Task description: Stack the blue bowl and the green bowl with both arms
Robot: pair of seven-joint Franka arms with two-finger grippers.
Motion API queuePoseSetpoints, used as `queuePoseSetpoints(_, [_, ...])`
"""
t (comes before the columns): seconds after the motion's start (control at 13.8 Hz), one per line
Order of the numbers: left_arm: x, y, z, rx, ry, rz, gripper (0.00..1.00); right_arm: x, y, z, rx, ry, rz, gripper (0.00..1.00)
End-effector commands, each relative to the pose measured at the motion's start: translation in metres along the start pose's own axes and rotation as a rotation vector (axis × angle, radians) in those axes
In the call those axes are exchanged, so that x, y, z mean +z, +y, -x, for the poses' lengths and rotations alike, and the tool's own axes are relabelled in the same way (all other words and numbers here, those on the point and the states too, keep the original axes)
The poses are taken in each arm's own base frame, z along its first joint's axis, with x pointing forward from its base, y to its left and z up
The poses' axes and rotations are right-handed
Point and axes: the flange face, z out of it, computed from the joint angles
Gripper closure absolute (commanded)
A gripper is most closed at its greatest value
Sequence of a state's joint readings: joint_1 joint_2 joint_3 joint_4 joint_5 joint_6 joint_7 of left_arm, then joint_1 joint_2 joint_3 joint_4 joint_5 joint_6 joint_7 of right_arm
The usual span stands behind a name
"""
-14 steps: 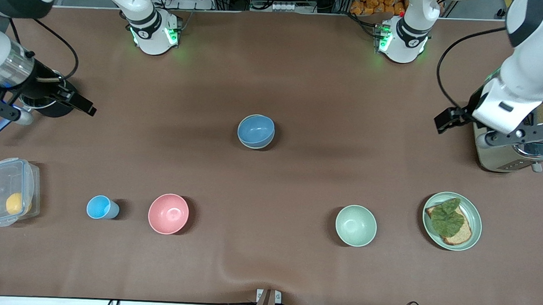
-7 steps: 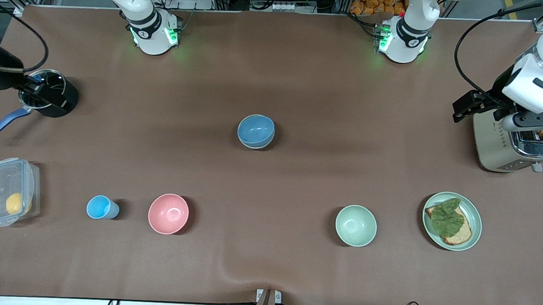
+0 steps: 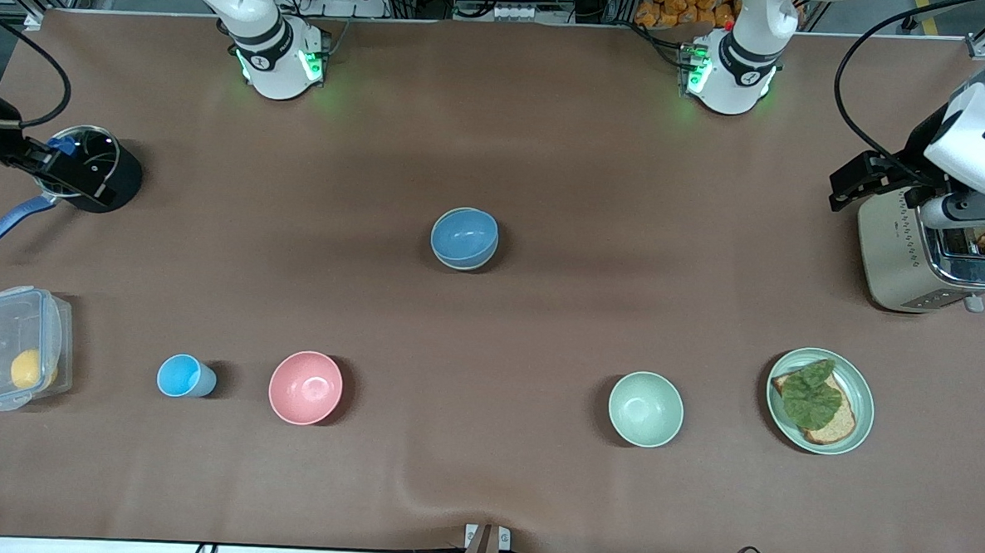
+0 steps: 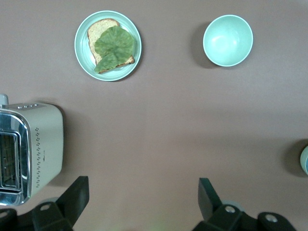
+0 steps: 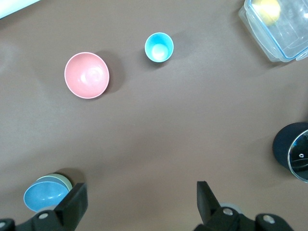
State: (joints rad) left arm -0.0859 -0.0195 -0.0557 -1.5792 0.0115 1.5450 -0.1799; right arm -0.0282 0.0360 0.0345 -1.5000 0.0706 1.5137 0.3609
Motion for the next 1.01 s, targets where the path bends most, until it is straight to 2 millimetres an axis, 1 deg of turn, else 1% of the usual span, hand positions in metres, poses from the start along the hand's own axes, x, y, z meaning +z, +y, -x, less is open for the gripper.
queuePoseSetpoints(0.0, [-0.004, -0.002, -0.002, 0.048, -0.014, 0.009, 0.0, -0.007, 0.001, 0.004, -0.018, 0.012, 0.045, 0.0])
queuePoseSetpoints(0.36, [-0.004, -0.001, -0.002, 0.048, -0.015, 0.01, 0.0, -0.009, -0.002, 0.005, -0.024, 0.022, 0.045, 0.0])
queuePoseSetpoints(0.58, [-0.003, 0.0, -0.002, 0.048, -0.017, 0.013, 0.0, -0.009, -0.012, 0.009, -0.064, 0.04, 0.084, 0.0])
queuePoseSetpoints(0.72, [-0.004, 0.0, -0.001, 0.048, -0.015, 0.015, 0.0, -0.009, -0.011, 0.008, -0.114, 0.041, 0.084, 0.0])
queuePoseSetpoints(0.94, [-0.003, 0.0, -0.002, 0.045, -0.017, 0.016, 0.0, -0.008, -0.01, 0.008, -0.116, 0.038, 0.085, 0.0])
